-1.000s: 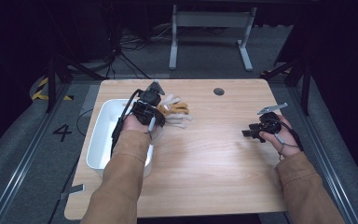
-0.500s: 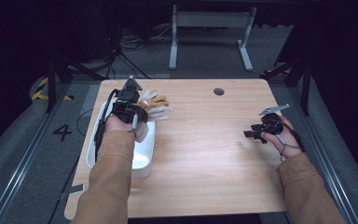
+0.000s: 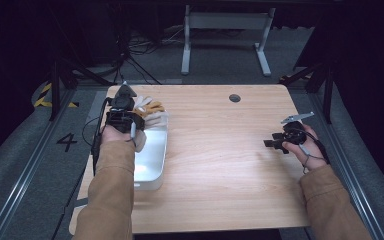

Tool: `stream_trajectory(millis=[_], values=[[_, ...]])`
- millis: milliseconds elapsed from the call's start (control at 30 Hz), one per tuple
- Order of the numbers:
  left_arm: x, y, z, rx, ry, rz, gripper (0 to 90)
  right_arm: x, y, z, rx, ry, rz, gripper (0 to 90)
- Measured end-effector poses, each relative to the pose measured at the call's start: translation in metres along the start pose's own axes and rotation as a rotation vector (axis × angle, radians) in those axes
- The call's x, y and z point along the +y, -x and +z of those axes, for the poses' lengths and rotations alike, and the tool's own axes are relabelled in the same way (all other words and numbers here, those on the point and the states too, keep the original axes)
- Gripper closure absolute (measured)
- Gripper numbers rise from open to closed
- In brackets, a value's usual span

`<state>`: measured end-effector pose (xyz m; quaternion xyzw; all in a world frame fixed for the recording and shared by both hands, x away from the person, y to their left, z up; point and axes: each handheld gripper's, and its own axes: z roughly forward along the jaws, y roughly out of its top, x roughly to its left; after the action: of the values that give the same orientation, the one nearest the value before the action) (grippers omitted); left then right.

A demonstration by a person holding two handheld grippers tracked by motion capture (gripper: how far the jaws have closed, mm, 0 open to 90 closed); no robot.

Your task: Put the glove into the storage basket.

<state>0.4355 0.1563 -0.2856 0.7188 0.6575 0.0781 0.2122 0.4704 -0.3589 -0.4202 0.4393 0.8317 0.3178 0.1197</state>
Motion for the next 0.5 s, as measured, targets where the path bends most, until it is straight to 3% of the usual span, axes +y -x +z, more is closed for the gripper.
stream_trajectory(millis=[33, 267, 400, 500], values=[[0.0, -0.003, 0.0, -0.008, 0.007, -0.033, 69.5, 0.0, 0.0, 0.0, -0.003, 0.0, 0.001, 43.8], [-0.009, -0.004, -0.001, 0.011, 0.051, -0.077, 69.0, -0.004, 0.004, -0.006, -0.009, 0.012, 0.019, 42.6], [-0.015, -0.009, 0.006, -0.008, 0.065, -0.155, 69.1, -0.007, 0.006, -0.008, -0.016, 0.013, 0.032, 42.4], [-0.018, -0.01, 0.008, -0.009, 0.098, -0.175, 68.8, -0.007, 0.005, -0.009, -0.015, 0.016, 0.028, 42.2]])
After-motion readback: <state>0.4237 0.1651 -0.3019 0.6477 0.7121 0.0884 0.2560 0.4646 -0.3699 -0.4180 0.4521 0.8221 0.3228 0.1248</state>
